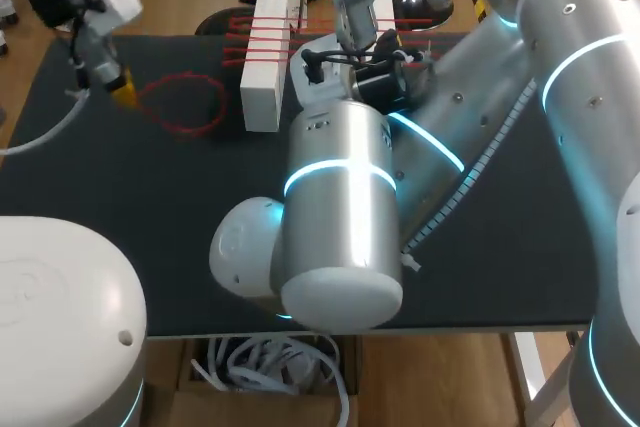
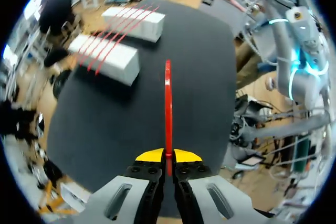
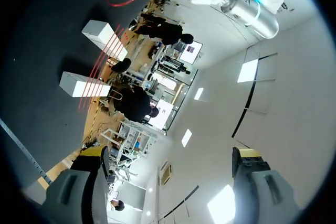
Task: Grab the tape and strap the tape.
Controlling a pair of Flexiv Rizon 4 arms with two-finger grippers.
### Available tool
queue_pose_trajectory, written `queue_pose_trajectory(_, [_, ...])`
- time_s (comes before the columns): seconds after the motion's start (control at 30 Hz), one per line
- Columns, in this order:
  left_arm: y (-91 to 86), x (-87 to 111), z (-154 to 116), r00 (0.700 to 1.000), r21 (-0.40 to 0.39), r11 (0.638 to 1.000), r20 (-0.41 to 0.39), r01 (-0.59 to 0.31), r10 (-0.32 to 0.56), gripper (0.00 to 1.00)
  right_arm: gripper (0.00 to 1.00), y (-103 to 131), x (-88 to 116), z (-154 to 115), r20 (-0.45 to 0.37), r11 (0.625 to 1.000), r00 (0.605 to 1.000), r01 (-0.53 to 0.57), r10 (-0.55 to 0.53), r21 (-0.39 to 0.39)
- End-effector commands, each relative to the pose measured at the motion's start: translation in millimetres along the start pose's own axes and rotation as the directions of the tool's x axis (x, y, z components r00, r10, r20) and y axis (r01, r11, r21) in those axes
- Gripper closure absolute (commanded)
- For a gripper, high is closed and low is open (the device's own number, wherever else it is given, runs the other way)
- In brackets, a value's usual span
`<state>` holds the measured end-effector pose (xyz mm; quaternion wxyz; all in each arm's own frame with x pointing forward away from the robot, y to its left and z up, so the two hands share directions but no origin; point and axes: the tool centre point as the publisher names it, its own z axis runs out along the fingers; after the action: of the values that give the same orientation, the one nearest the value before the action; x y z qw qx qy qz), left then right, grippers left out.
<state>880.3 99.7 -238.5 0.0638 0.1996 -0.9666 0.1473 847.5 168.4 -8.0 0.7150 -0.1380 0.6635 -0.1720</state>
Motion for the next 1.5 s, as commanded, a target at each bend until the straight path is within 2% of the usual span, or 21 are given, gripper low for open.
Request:
queue_pose_trajectory(0.03, [37.6, -9.4, 1, 0.998, -0.028, 0.998, 0.000, 0.063, -0.063, 1.00, 0.00, -2, -3, 0, -0.004, 1.000, 1.000, 0.004, -0.004, -0.004])
queue_pose_trajectory(0.2, [71.6, -27.3, -6, 0.992, -0.075, 0.989, 0.016, 0.128, -0.127, 1.00, 0.00, -2, -3, 0, -0.004, 1.000, 1.000, 0.004, -0.004, -0.004])
queue_pose_trajectory(0.27, [83.7, -35.8, -6, 0.990, -0.121, 0.983, 0.006, 0.141, -0.142, 1.00, 0.00, -2, -3, 0, -0.004, 1.000, 1.000, 0.004, -0.004, -0.004])
queue_pose_trajectory(0.4, [101.0, -48.3, -3, 0.983, -0.157, 0.971, -0.003, 0.180, -0.183, 1.00, 0.00, -2, -3, 0, -0.004, 1.000, 1.000, 0.004, -0.004, -0.004])
queue_pose_trajectory(0.5, [109.7, -55.0, 0, 0.980, -0.164, 0.967, -0.013, 0.193, -0.198, 1.00, 0.00, -2, -3, 0, -0.004, 1.000, 1.000, 0.004, -0.004, -0.004])
queue_pose_trajectory(0.63, [110.9, -58.2, 3, 0.978, -0.169, 0.966, -0.030, 0.197, -0.205, 1.00, 0.00, -2, -3, 0, -0.004, 1.000, 1.000, 0.004, -0.004, -0.004])
queue_pose_trajectory(0.67, [111.9, -58.8, 4, 0.977, -0.165, 0.965, -0.031, 0.203, -0.211, 0.72, 0.00, -2, -3, 0, -0.004, 1.000, 1.000, 0.004, -0.004, -0.004])
queue_pose_trajectory(0.7, [112.3, -59.1, 4, 0.977, -0.157, 0.966, -0.026, 0.204, -0.210, 0.59, 0.00, -2, -3, 0, -0.004, 1.000, 1.000, 0.004, -0.004, -0.004])
queue_pose_trajectory(0.73, [113.5, -59.1, 3, 0.977, -0.153, 0.967, -0.026, 0.205, -0.211, 0.09, 0.00, -2, -3, 0, -0.004, 1.000, 1.000, 0.004, -0.004, -0.004])
queue_pose_trajectory(0.77, [114.3, -59.1, 2, 0.976, -0.151, 0.966, -0.025, 0.209, -0.216, 0.00, 0.00, -2, -3, 0, -0.004, 1.000, 1.000, 0.004, -0.004, -0.004])
queue_pose_trajectory(1.5, [114.3, -59.1, 2, 0.976, -0.151, 0.966, -0.025, 0.209, -0.216, 0.00, 0.00, -2, -3, 0, -0.004, 1.000, 1.000, 0.004, -0.004, -0.004])
